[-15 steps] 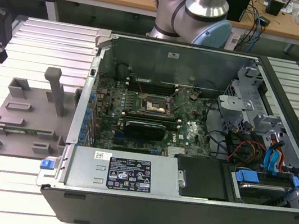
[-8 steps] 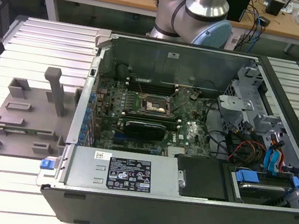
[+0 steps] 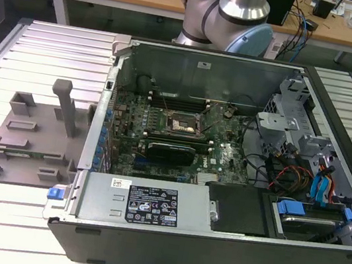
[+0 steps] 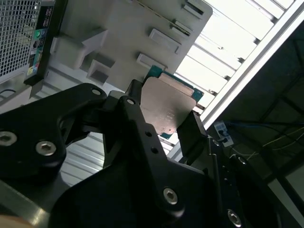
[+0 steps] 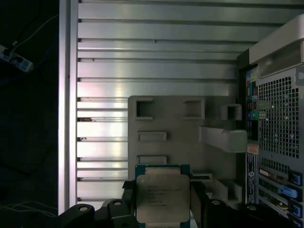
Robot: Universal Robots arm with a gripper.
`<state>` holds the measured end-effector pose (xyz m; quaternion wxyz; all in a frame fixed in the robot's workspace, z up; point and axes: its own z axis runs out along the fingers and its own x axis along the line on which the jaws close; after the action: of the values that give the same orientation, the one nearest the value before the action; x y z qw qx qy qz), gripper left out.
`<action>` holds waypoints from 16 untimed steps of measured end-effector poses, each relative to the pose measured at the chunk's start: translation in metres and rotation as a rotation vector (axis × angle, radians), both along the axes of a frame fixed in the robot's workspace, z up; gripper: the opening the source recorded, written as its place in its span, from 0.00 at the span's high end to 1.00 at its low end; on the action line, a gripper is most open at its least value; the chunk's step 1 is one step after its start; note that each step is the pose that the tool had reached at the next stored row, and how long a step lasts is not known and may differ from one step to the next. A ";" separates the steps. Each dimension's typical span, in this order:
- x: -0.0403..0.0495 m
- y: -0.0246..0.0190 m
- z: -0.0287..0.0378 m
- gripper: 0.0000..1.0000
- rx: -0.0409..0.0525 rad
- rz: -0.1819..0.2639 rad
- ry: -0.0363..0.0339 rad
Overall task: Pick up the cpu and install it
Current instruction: 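Pick up the cpu and move it towards the insertion slot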
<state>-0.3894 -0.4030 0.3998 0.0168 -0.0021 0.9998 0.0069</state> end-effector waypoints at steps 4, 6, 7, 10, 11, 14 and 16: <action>0.0000 0.0000 0.0109 0.45 -0.0021 0.000 0.0000; 0.0000 0.0000 0.0160 0.45 -0.0022 0.000 -0.0001; 0.0000 0.0000 0.0182 0.45 -0.0023 0.000 0.0000; 0.0000 0.0000 0.0209 0.45 -0.0024 0.000 0.0001; 0.0000 0.0000 0.0214 0.45 -0.0027 0.000 0.0002; 0.0000 0.0000 0.0234 0.45 -0.0031 0.000 0.0001; 0.0000 0.0000 0.0259 0.45 -0.0031 0.000 0.0001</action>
<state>-0.3894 -0.4030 0.4257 0.0168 -0.0021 0.9998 0.0053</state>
